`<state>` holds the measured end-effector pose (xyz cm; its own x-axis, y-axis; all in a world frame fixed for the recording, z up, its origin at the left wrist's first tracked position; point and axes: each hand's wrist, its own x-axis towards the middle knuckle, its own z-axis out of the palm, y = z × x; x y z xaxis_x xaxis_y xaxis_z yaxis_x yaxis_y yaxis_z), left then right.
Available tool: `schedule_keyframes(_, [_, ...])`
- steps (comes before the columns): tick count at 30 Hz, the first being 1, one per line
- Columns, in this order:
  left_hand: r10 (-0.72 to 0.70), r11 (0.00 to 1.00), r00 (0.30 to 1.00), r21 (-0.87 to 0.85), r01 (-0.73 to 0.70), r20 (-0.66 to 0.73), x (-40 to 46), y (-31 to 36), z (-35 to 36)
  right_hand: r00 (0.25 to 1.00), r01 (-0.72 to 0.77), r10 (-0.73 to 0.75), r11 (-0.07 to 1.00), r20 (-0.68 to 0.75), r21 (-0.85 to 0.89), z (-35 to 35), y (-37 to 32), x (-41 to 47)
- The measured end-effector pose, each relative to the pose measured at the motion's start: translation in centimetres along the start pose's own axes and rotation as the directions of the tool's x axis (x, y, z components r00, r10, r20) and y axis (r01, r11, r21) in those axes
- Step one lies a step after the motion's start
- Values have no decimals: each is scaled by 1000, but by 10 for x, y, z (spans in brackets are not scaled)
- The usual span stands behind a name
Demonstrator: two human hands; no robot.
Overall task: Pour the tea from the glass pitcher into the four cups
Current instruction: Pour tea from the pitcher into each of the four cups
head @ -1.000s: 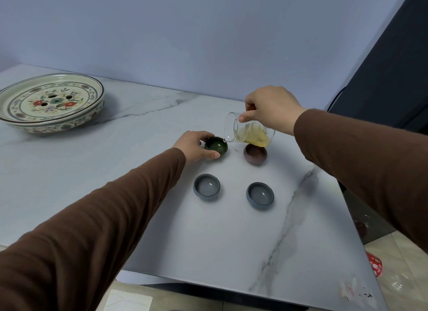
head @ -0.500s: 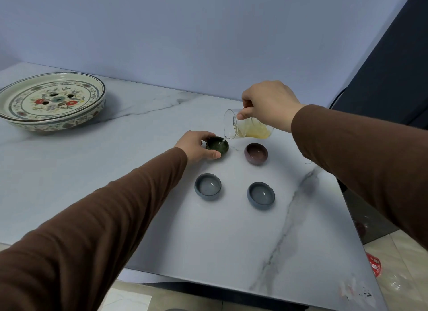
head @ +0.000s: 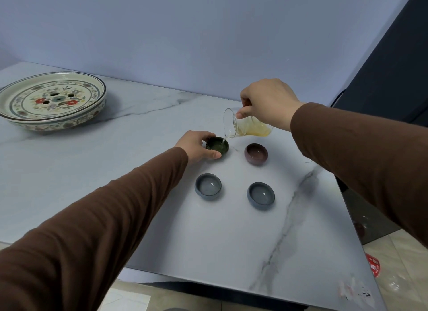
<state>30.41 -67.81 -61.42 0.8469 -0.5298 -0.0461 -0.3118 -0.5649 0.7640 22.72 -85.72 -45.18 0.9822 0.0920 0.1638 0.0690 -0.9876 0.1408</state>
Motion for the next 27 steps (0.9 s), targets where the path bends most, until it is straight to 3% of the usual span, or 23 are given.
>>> schedule_keyframes(18, [-2, 1000, 1000, 18, 2, -1, 2, -1, 0, 1000, -4, 5, 999, 16, -31, -5, -5, 0])
schedule_keyframes(27, [-12, 999, 1000, 36, 12, 7, 1, 1, 0, 998, -49, 51, 997, -32, 57, 3, 5, -5])
